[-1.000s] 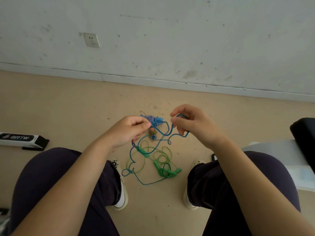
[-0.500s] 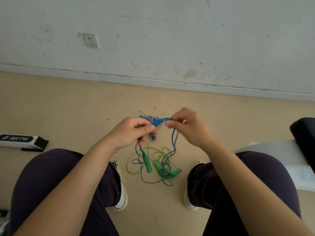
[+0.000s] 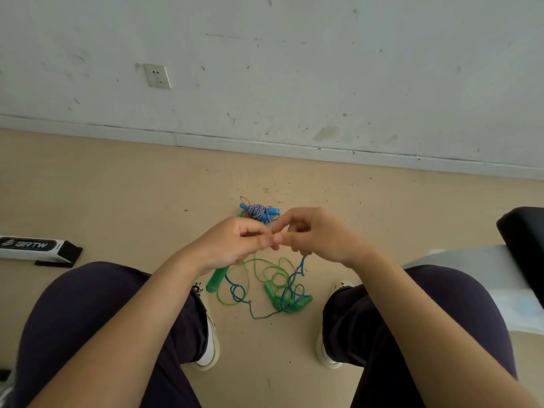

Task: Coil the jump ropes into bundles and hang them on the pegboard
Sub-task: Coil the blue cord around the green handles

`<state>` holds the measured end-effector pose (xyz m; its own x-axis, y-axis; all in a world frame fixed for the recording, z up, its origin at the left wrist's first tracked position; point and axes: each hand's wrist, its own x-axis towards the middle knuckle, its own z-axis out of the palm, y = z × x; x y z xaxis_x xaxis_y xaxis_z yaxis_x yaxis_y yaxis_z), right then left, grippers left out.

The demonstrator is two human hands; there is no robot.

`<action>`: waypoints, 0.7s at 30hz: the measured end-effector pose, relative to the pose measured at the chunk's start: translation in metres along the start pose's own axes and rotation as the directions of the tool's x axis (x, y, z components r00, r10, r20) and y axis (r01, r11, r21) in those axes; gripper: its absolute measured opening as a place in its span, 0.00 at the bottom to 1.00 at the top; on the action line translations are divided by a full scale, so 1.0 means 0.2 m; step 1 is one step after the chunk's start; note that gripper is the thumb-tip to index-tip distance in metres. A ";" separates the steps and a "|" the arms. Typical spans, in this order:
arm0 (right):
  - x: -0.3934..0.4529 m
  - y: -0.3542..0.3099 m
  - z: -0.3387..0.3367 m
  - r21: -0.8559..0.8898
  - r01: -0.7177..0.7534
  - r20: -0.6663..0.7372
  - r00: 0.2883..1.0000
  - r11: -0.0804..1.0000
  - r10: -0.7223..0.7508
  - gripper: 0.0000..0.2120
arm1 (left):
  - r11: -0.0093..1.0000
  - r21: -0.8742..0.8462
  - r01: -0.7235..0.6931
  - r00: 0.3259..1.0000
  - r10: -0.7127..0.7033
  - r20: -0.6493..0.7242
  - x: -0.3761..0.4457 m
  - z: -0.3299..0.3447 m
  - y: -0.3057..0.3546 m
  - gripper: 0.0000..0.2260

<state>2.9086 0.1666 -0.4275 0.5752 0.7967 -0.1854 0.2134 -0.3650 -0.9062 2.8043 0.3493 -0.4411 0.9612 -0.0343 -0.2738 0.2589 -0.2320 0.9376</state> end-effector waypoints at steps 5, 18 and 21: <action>0.02 0.02 -0.09 0.000 0.001 -0.334 0.943 1.000 -0.001 0.09 | 0.998 0.060 0.024 0.995 -0.018 -0.097 0.00 -0.08 -0.01 0.08; -0.02 -0.04 -0.05 0.138 0.145 -0.173 0.978 0.980 -0.120 0.16 | 0.952 -0.307 0.019 0.999 -0.030 -0.032 0.02 -0.01 -0.01 0.13; -0.03 -0.05 -0.05 0.133 0.222 -0.220 0.957 0.966 -0.189 0.17 | 0.904 -0.427 0.012 0.997 -0.041 -0.059 0.04 -0.01 -0.02 0.08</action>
<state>2.9114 0.1609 -0.4139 0.6839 0.7255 0.0778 0.2290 -0.1122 -0.9669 2.8104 0.3516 -0.4461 0.9538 0.0325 -0.2986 0.2861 0.2044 0.9361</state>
